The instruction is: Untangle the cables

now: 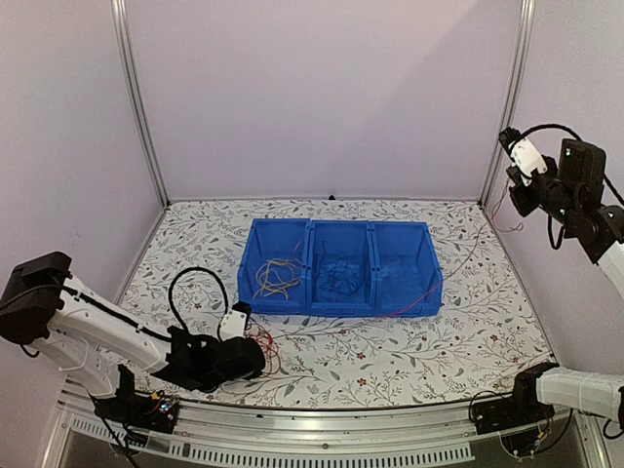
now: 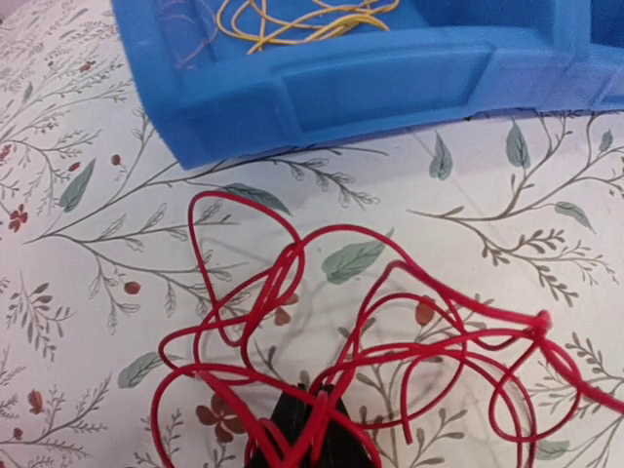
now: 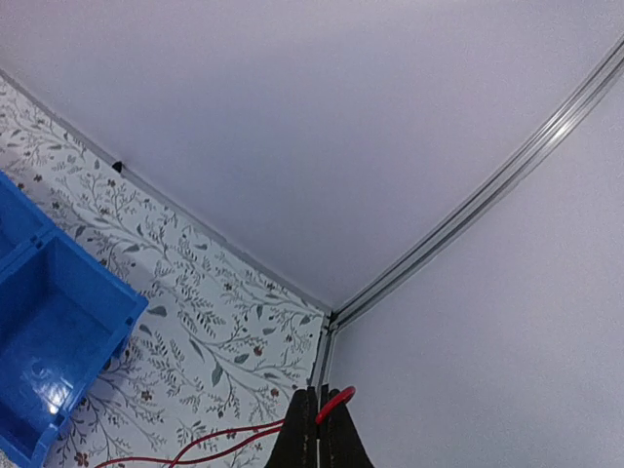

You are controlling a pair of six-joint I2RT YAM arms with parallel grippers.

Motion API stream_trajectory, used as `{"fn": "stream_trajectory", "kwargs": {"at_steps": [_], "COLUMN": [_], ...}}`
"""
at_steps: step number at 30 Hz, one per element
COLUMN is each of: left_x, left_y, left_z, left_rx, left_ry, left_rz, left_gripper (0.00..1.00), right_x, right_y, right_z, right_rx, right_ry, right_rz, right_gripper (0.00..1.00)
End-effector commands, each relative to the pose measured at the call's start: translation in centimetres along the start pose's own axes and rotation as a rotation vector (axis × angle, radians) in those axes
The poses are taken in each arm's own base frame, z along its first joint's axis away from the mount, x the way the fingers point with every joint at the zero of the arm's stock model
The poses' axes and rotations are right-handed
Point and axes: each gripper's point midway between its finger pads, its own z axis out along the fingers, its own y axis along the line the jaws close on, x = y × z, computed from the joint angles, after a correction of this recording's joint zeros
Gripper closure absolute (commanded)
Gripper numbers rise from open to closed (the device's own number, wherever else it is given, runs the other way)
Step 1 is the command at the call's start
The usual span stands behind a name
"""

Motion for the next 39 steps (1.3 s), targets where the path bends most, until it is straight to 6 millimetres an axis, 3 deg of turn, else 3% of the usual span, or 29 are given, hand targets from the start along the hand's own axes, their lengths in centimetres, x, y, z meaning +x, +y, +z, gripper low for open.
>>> {"fn": "stream_trajectory", "kwargs": {"at_steps": [1, 6, 7, 8, 10, 13, 17, 20, 24, 26, 30, 36, 39], "left_x": [-1.2, -2.4, -2.5, -2.7, -2.8, -2.7, -2.4, -2.2, -2.1, -1.8, -1.5, -1.8, -1.6], "left_y": [3.6, 5.1, 5.4, 5.4, 5.4, 4.3, 3.2, 2.6, 1.5, 1.4, 1.3, 1.5, 1.7], "left_z": [-1.6, -2.6, -2.6, -2.7, -2.7, -2.5, -2.1, -1.6, -1.1, -0.8, -0.6, -0.8, -0.8], "left_rx": [-0.089, -0.083, -0.087, -0.085, -0.077, -0.021, 0.018, 0.030, 0.030, 0.018, 0.006, 0.015, 0.014], "left_ry": [-0.066, -0.128, -0.131, -0.135, -0.139, -0.135, -0.128, -0.120, -0.096, -0.079, -0.065, -0.083, -0.079], "left_rz": [-0.046, -0.093, -0.097, -0.104, -0.103, -0.086, -0.096, -0.102, -0.097, -0.093, -0.101, -0.137, -0.137], "left_gripper": [1.00, 1.00, 1.00, 1.00, 1.00, 1.00, 1.00, 1.00, 1.00, 1.00, 1.00, 1.00, 1.00], "right_x": [7.3, 15.0, 16.6, 18.5, 20.6, 19.3, 12.8, 7.7, 4.9, 4.7, 7.3, 12.8, 14.2], "right_y": [3.1, 10.9, 12.8, 15.1, 17.5, 18.7, 19.1, 22.1, 28.6, 31.7, 37.8, 42.5, 43.8], "right_z": [-1.9, -3.5, -4.3, -5.6, -7.0, -7.8, -8.2, -8.9, -10.3, -11.1, -11.7, -11.7, -12.6], "right_rx": [-0.078, -0.393, -0.488, -0.611, -0.768, -0.905, -1.025, -1.153, -1.323, -1.404, -1.549, -1.611, -1.663], "right_ry": [0.125, 0.286, 0.321, 0.372, 0.418, 0.396, 0.169, -0.021, -0.098, -0.103, 0.000, 0.127, 0.145], "right_rz": [-0.034, -0.149, -0.174, -0.190, -0.253, -0.227, -0.183, -0.175, -0.185, -0.210, -0.283, -0.414, -0.451], "right_gripper": [1.00, 1.00, 0.86, 0.65, 0.48, 0.32, 0.26, 0.30, 0.34, 0.36, 0.38, 0.32, 0.29]}}
